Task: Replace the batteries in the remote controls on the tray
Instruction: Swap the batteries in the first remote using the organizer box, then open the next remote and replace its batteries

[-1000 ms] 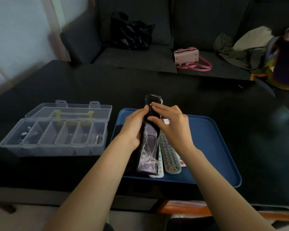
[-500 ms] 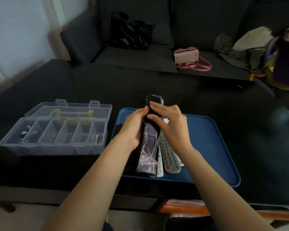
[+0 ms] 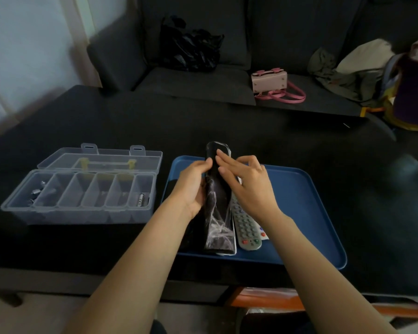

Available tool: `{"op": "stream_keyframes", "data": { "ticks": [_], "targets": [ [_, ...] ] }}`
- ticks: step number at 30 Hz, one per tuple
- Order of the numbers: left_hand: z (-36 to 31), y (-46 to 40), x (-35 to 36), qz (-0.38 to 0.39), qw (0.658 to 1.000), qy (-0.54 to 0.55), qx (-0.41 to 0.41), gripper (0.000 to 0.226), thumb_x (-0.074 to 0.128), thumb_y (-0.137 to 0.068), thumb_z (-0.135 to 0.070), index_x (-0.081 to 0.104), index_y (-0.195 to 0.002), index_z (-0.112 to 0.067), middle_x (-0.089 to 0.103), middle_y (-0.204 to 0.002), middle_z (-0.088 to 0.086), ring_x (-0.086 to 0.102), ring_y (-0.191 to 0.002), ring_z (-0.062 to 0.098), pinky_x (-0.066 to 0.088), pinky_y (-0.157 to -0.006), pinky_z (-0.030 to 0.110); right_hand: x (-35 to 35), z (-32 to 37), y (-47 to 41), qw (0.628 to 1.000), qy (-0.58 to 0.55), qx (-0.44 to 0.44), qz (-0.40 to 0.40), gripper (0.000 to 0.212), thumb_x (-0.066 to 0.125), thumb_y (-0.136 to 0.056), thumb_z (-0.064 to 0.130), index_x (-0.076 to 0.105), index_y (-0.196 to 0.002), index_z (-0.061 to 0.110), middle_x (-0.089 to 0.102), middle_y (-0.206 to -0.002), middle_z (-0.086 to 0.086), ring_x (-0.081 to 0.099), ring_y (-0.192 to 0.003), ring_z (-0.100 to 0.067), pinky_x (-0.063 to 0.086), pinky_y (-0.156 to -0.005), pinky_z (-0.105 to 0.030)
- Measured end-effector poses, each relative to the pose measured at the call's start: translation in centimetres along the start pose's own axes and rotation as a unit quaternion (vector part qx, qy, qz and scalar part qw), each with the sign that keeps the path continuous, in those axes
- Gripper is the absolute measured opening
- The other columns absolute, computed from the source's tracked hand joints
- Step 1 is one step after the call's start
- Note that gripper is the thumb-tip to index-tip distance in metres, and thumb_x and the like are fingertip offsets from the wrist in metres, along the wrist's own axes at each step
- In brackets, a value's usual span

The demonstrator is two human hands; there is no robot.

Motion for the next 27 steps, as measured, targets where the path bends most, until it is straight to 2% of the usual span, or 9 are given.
{"op": "stream_keyframes", "data": {
  "ticks": [6,11,14,16,19,21,23,25,27],
  "targets": [
    [0.0,0.7,0.4,-0.016,0.999,-0.002,-0.034,0.03,0.052,-0.093,-0.023,0.058,-0.118,-0.007,0.065,-0.113,0.02,0.065,-0.1,0.028,0.054,-0.075,0.037,-0.8,0.2,0.1,0.998,-0.01,0.051,0.046,0.038,0.051,-0.096,0.033,0.053,-0.133,0.026,0.048,-0.139,0.019,0.041,-0.121,-0.008,0.036,-0.1,-0.031],
    [0.0,1.5,1.9,-0.049,0.998,-0.002,-0.045,0.026,0.046,-0.097,-0.018,0.057,-0.114,-0.002,0.064,-0.094,0.017,0.063,-0.083,0.025,0.051,-0.066,0.034,-1.0,1.1,0.9,0.977,-0.082,0.134,0.141,0.062,0.055,-0.091,0.046,0.039,-0.145,0.019,0.037,-0.15,0.006,0.026,-0.139,-0.016,0.026,-0.107,-0.027],
    [0.3,1.9,3.4,-0.042,0.997,-0.018,-0.059,0.034,0.041,-0.099,-0.025,0.054,-0.122,-0.002,0.064,-0.091,0.02,0.063,-0.079,0.027,0.051,-0.067,0.037,-2.4,0.3,0.9,0.974,-0.026,0.146,0.171,0.061,0.058,-0.087,0.05,0.049,-0.134,0.012,0.049,-0.136,-0.006,0.037,-0.13,-0.028,0.033,-0.104,-0.037],
    [0.4,2.2,4.7,-0.01,0.997,-0.034,-0.068,0.038,0.037,-0.099,-0.031,0.052,-0.125,-0.007,0.063,-0.093,0.023,0.062,-0.079,0.029,0.05,-0.071,0.04,-3.9,-0.2,0.7,0.969,-0.044,0.174,0.172,0.055,0.063,-0.085,0.037,0.05,-0.131,0.01,0.051,-0.132,-0.011,0.046,-0.124,-0.028,0.039,-0.096,-0.033],
    [0.1,2.4,6.9,0.046,0.994,-0.087,-0.054,0.031,0.036,-0.1,-0.032,0.056,-0.111,-0.012,0.063,-0.09,0.021,0.063,-0.08,0.027,0.051,-0.075,0.036,-6.0,-1.5,1.0,0.968,-0.08,0.203,0.123,0.031,0.058,-0.086,0.015,0.059,-0.117,0.01,0.064,-0.104,-0.01,0.061,-0.093,-0.022,0.042,-0.07,-0.027],
    [0.2,1.9,8.1,0.052,0.98,-0.192,-0.011,0.022,0.04,-0.098,-0.028,0.058,-0.105,-0.017,0.064,-0.098,0.017,0.063,-0.088,0.024,0.052,-0.078,0.033,-6.7,-3.4,1.4,0.958,-0.123,0.248,0.07,0.027,0.055,-0.088,0.012,0.062,-0.115,0.011,0.067,-0.094,-0.005,0.062,-0.085,-0.017,0.046,-0.069,-0.028],
    [0.7,0.4,8.2,0.031,0.893,-0.441,0.085,0.026,0.044,-0.097,-0.023,0.057,-0.119,-0.019,0.06,-0.119,0.01,0.058,-0.106,0.021,0.047,-0.088,0.034,-6.7,-5.5,1.9,0.935,-0.181,0.303,0.043,0.028,0.054,-0.091,0.013,0.062,-0.118,0.014,0.068,-0.102,-0.005,0.064,-0.095,-0.019,0.052,-0.085,-0.039],
    [1.8,-1.0,7.8,0.009,0.736,-0.656,0.168,0.038,0.046,-0.095,-0.02,0.048,-0.133,-0.016,0.05,-0.135,0.008,0.047,-0.123,0.024,0.041,-0.096,0.035,-6.0,-7.6,2.6,0.908,-0.22,0.355,0.032,0.038,0.055,-0.092,0.017,0.052,-0.13,0.018,0.064,-0.117,-0.008,0.061,-0.107,-0.023,0.048,-0.095,-0.049],
    [3.4,-2.1,7.3,0.007,0.621,-0.76,0.192,0.048,0.05,-0.093,-0.027,0.04,-0.138,-0.013,0.04,-0.143,0.01,0.035,-0.132,0.027,0.034,-0.104,0.039,-5.4,-8.9,3.0,0.899,-0.22,0.377,0.03,0.043,0.053,-0.094,0.02,0.046,-0.136,0.018,0.06,-0.124,-0.01,0.059,-0.111,-0.025,0.047,-0.097,-0.05]
  ]
}}
Point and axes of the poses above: each hand's wrist, its own y-axis away from the middle knuckle, its own x-axis out of the palm, z = x × y, the point moved 3 cm from there along -y, towards the middle knuckle
